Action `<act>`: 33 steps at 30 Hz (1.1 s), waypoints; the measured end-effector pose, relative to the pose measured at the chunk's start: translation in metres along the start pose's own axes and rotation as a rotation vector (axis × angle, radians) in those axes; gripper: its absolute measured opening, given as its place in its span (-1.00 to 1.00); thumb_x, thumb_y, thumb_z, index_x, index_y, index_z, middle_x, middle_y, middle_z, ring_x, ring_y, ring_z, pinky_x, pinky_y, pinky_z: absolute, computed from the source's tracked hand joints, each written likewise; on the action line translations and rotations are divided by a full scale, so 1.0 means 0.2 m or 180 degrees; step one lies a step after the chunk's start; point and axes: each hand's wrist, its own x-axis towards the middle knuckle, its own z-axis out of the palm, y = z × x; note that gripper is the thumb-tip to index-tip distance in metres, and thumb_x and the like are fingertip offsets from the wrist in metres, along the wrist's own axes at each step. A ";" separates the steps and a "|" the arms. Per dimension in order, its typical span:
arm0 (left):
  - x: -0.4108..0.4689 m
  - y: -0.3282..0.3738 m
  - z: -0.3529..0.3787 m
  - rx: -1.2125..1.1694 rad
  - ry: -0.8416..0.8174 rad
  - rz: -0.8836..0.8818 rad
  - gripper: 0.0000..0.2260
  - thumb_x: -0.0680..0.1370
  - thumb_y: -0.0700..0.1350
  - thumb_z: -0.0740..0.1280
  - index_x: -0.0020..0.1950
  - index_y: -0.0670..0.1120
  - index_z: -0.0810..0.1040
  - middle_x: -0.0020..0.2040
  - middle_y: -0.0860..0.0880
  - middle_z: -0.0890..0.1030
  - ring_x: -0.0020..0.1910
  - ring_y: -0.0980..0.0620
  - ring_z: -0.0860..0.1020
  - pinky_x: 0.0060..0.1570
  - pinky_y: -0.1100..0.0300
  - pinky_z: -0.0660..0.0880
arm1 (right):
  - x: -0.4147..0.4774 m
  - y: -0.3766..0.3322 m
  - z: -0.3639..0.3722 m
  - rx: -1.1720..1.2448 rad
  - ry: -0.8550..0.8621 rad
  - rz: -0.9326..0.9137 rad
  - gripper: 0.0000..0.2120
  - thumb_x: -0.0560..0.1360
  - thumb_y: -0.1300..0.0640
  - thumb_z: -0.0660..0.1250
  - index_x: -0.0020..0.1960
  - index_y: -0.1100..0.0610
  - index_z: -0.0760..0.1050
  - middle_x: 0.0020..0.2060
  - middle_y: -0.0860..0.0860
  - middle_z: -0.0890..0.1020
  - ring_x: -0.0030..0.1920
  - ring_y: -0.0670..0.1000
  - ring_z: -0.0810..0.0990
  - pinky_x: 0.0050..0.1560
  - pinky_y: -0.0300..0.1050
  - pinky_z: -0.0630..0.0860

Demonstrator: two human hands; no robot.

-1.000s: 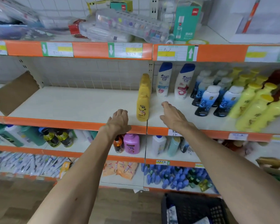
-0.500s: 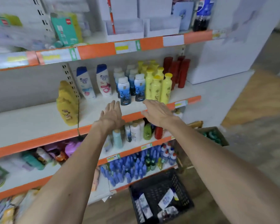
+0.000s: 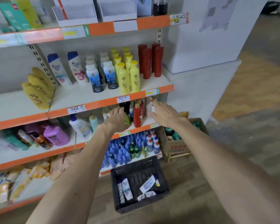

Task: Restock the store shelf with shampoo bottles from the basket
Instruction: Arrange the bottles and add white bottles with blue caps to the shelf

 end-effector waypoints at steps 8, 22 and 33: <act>0.05 -0.14 0.06 -0.0065 -0.0122 -0.0328 -0.25 0.49 -0.07 0.36 0.55 -0.14 0.01 0.55 -0.12 0.04 0.55 -0.14 -0.01 0.47 -0.08 0.12 | 0.14 -0.06 0.19 0.0106 -0.0252 -0.0223 -0.62 0.63 -0.02 0.16 0.33 0.18 0.33 0.27 0.17 0.49 0.27 0.20 0.45 0.14 0.07 0.39; 0.46 -0.13 0.03 -0.0450 -0.0206 -0.0137 -0.35 0.50 -0.08 0.35 0.50 -0.14 0.11 0.50 -0.12 0.13 0.53 -0.11 0.07 0.45 -0.06 0.12 | 0.46 0.01 0.24 0.0090 -0.0393 -0.0137 -0.68 0.63 -0.01 0.18 0.27 0.16 0.36 0.26 0.14 0.50 0.27 0.17 0.45 0.18 0.07 0.40; 0.60 -0.28 0.95 -0.0794 -0.1059 -0.0305 -0.36 0.57 -0.13 0.30 0.55 -0.21 0.04 0.52 -0.18 0.15 0.50 -0.13 0.16 0.39 0.08 0.14 | 0.42 0.20 1.24 0.0379 -0.1110 -0.0060 -0.66 0.62 -0.01 0.20 0.30 0.17 0.35 0.20 0.16 0.52 0.21 0.20 0.51 0.04 0.03 0.44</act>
